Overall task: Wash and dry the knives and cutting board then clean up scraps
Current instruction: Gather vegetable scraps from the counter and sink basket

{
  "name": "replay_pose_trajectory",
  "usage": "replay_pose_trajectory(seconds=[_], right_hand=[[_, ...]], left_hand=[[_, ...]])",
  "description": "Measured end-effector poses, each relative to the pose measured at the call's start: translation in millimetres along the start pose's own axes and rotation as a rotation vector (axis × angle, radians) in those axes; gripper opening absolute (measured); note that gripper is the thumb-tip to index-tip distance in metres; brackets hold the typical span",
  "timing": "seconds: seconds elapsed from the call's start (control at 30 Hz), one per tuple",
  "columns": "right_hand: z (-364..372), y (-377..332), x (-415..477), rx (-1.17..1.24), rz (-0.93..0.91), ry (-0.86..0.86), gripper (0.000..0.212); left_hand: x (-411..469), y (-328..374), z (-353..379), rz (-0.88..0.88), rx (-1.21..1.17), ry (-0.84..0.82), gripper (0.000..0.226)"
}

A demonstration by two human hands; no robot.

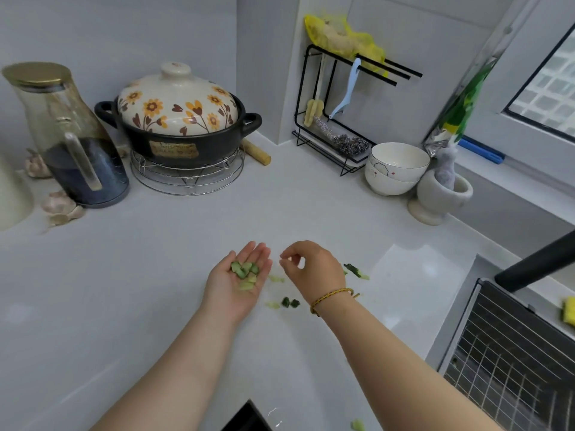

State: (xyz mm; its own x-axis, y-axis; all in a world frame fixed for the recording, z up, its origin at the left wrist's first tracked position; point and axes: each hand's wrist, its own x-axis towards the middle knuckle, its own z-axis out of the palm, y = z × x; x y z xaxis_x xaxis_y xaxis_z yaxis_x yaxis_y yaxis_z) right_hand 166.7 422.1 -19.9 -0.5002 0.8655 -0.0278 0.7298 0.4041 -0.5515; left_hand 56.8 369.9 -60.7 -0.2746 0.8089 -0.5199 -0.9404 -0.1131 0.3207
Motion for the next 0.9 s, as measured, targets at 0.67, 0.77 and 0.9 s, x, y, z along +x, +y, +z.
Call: replay_pose_trajectory(seconds=[0.67, 0.77, 0.9], right_hand=[[17.2, 34.8, -13.5, -0.052, 0.110, -0.191, 0.021], [5.9, 41.9, -12.6, -0.022, 0.142, -0.218, 0.031], [14.6, 32.6, -7.2, -0.152, 0.083, -0.316, 0.015]], left_hand=[[-7.1, 23.1, -20.2, 0.077, -0.003, -0.067, 0.060], [-6.9, 21.5, -20.0, 0.073, 0.003, -0.063, 0.060], [-5.7, 17.1, -17.0, 0.061, 0.011, -0.060, 0.061]])
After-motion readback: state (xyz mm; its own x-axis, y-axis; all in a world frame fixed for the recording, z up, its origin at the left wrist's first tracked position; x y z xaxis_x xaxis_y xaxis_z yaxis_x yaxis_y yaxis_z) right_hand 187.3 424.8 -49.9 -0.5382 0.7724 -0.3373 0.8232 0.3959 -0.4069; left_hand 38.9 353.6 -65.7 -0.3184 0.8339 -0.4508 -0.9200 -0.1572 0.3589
